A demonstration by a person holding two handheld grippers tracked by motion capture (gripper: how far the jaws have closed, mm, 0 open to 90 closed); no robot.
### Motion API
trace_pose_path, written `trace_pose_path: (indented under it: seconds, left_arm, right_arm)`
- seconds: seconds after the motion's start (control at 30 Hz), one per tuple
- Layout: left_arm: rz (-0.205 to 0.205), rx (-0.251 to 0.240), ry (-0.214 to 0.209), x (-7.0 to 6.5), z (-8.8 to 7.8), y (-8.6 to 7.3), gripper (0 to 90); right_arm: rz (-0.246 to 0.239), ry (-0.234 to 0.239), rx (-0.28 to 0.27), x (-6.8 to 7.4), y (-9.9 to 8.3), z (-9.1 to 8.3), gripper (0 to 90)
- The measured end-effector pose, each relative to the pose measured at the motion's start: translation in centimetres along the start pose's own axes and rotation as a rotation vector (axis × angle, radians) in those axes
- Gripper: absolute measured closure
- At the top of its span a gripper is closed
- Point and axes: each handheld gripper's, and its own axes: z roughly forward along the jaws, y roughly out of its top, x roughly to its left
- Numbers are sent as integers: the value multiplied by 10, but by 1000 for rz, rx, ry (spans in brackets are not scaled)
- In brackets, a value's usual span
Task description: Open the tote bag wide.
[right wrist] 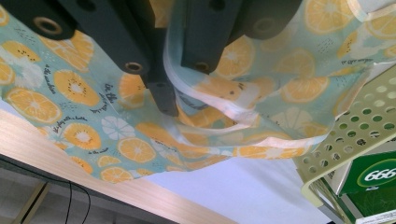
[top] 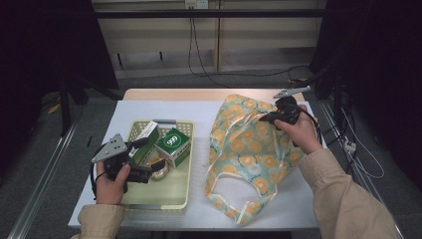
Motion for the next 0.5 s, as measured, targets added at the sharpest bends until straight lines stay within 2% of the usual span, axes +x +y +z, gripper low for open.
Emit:
trace_pose_path:
  seconds: [0.3, 0.5]
  left_arm:
    - [1, 39, -10, 2, 7, -7, 28]
    - [5, 84, 3, 4, 12, -12, 34]
  right_arm:
    - [0, -4, -7, -1, -1, -2, 900]
    - [-8, -7, -5, 1, 0, -1, 900]
